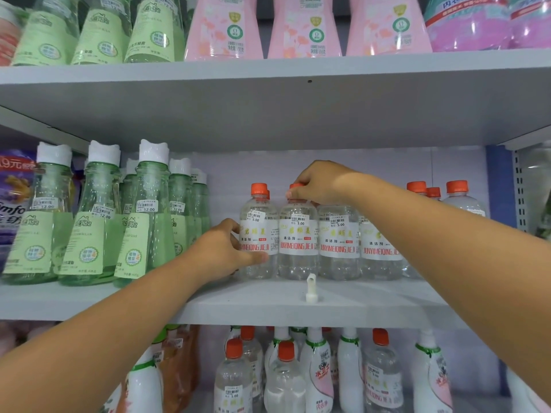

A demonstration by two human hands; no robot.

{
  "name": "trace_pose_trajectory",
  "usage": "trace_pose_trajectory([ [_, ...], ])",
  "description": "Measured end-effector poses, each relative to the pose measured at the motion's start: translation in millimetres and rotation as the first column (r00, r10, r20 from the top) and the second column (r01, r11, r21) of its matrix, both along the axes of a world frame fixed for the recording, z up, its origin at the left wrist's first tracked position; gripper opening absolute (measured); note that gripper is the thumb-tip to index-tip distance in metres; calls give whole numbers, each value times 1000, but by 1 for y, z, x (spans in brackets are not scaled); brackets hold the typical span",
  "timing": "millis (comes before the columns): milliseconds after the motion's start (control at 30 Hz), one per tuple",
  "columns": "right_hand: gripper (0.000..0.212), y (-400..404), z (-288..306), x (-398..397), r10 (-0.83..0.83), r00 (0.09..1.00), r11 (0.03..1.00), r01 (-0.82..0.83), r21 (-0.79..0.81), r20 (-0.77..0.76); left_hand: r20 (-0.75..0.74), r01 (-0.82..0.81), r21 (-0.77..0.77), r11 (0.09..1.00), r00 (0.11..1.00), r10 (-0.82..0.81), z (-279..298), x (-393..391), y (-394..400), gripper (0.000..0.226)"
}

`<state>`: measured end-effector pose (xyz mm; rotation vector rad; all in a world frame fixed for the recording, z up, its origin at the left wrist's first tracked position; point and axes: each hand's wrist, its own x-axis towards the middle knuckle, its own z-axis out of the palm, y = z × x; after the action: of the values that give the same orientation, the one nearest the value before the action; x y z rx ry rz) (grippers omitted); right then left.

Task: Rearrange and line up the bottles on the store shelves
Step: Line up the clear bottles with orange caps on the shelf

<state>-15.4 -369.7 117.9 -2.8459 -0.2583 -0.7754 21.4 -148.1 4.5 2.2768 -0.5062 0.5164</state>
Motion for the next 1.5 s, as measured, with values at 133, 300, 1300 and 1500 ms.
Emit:
trace_pose_trajectory([
  [133, 36, 0, 1, 0, 11, 1000, 1000, -11, 13, 7, 25, -13, 34, 999, 1000, 12, 0, -2, 0, 69],
  [300, 34, 0, 0, -2, 2, 1000, 1000, -2, 3, -3, 23, 2, 44, 999, 1000, -3, 0, -2, 0, 67],
  [1300, 33, -49, 0, -32, -115, 993, 993, 116, -19, 33, -52, 80, -80, 994, 995, -85, -1, 0, 0, 70],
  [1500, 40, -98, 6, -45, -297, 955, 954, 297, -47, 6, -64, 75, -71, 995, 995, -80, -2, 2, 2, 71],
])
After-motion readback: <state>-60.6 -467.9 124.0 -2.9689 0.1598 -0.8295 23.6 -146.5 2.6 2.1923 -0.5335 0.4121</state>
